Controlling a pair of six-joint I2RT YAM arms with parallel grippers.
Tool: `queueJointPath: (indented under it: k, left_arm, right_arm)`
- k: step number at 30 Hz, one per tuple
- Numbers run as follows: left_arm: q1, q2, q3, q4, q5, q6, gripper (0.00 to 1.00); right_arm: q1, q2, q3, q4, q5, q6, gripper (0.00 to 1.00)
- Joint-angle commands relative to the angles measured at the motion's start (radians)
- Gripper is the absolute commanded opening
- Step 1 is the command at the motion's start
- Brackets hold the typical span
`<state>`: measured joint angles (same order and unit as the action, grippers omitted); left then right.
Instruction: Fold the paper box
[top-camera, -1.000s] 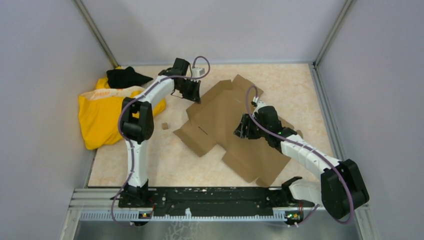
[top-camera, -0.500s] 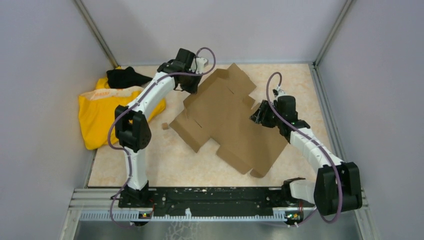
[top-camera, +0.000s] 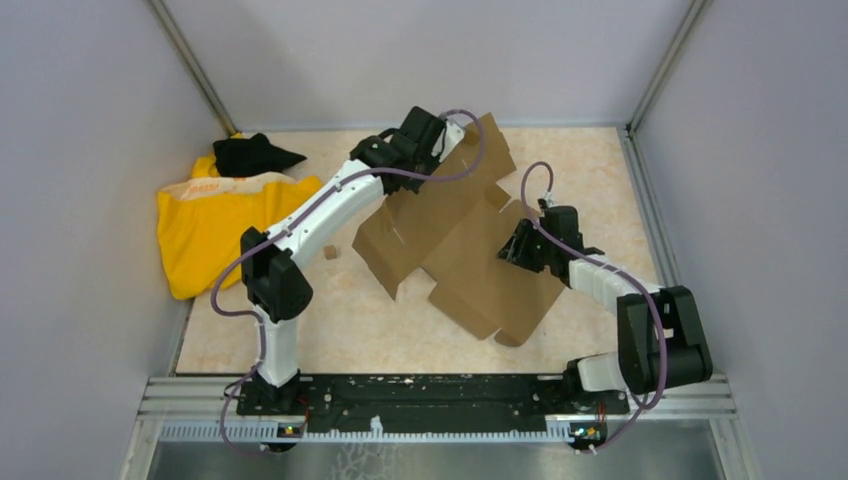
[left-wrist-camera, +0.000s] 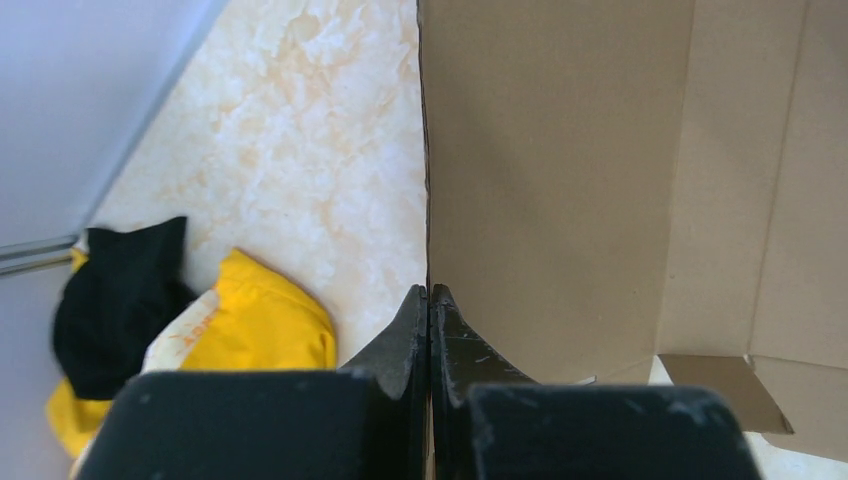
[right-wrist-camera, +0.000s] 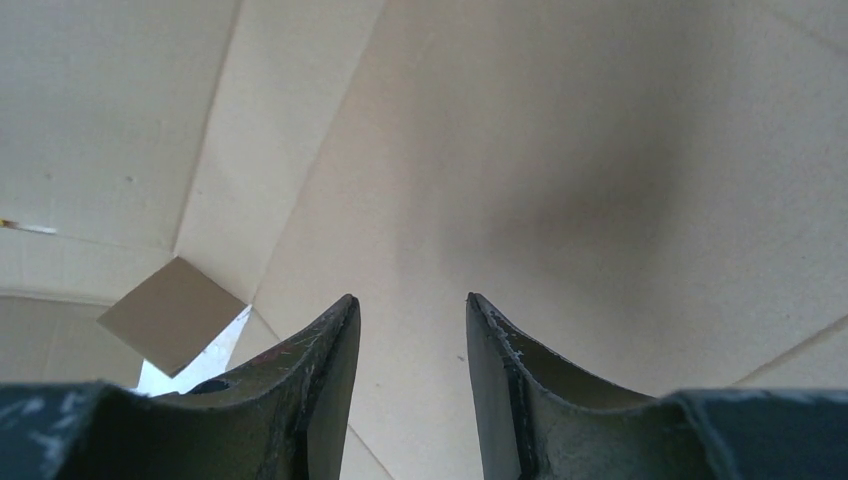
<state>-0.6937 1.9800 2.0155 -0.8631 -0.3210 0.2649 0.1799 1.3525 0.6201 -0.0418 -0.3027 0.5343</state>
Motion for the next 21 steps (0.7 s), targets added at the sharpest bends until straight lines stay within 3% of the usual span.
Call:
queueJointPath:
  k: [1,11,21]
  left_arm:
    - [-0.058,-0.010,0.028,-0.007,-0.196,0.061,0.00]
    - [-0.182,-0.003,-0.051,0.080,-0.411,0.165,0.00]
    - [-0.252,-0.078,-0.236,0.183,-0.502,0.215,0.00]
  right_arm:
    - [-0.007,0.034,-0.040,0.134,-0.004,0.046,0.43]
    - [0.056,0.134,-0.162,0.339,-0.064,0.151,0.42]
    - [0.139,0.047,-0.181,0.329,-0.076,0.211,0.42]
